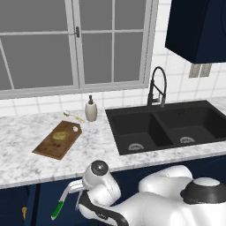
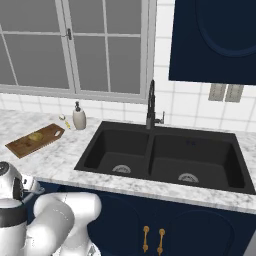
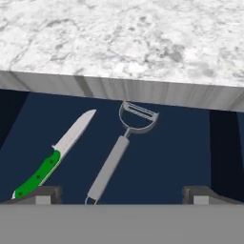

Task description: Place the appropriate cutting tool for cutting the potato skin on the cutting board.

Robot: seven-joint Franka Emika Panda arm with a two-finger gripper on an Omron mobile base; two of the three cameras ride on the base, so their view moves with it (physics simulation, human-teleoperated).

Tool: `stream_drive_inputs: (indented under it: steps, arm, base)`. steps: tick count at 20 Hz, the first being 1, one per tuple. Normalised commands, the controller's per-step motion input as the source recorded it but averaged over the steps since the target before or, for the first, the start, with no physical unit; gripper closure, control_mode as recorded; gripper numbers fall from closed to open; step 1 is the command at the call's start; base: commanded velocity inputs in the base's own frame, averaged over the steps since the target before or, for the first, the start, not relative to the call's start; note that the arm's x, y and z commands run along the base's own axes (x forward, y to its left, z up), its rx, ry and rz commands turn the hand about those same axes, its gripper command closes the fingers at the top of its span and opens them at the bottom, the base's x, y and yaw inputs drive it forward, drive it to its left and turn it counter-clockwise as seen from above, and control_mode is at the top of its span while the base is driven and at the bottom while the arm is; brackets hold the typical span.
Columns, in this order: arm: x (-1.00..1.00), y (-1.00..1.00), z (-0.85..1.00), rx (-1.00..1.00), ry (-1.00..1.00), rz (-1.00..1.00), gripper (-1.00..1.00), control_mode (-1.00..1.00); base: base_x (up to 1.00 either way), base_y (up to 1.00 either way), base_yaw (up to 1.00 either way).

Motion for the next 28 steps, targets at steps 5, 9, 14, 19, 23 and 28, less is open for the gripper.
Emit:
stream_drive_inputs:
  steps: [5,9,14,19,23,28]
  arm:
    - [0.0,0.15,-0.05,0.01,0.05,0.0,-1.0,-1.0]
    - [0.0,0.45,-0.64,0.01,0.14,0.0,-1.0,-1.0]
    - [0.0,0.09,-0.09,0.0,0.02,0.0,-1.0,-1.0]
    - [0.0,0.0,-0.21,0.0,0.0,0.0,-1.0,-1.0]
    - [0.0,0.01,-0.15,0.0,0.02,0.0,-1.0,-1.0]
    - [0.0,0.01,-0.09,0.0,0.0,0.0,-1.0,-1.0]
  base:
    - [0.0,0.0,0.0]
    - [0.0,0.0,0.0]
    - [0.0,0.0,0.0]
    - [0.0,0.0,0.0]
    - [0.0,0.0,0.0]
    - [0.0,0.0,0.0]
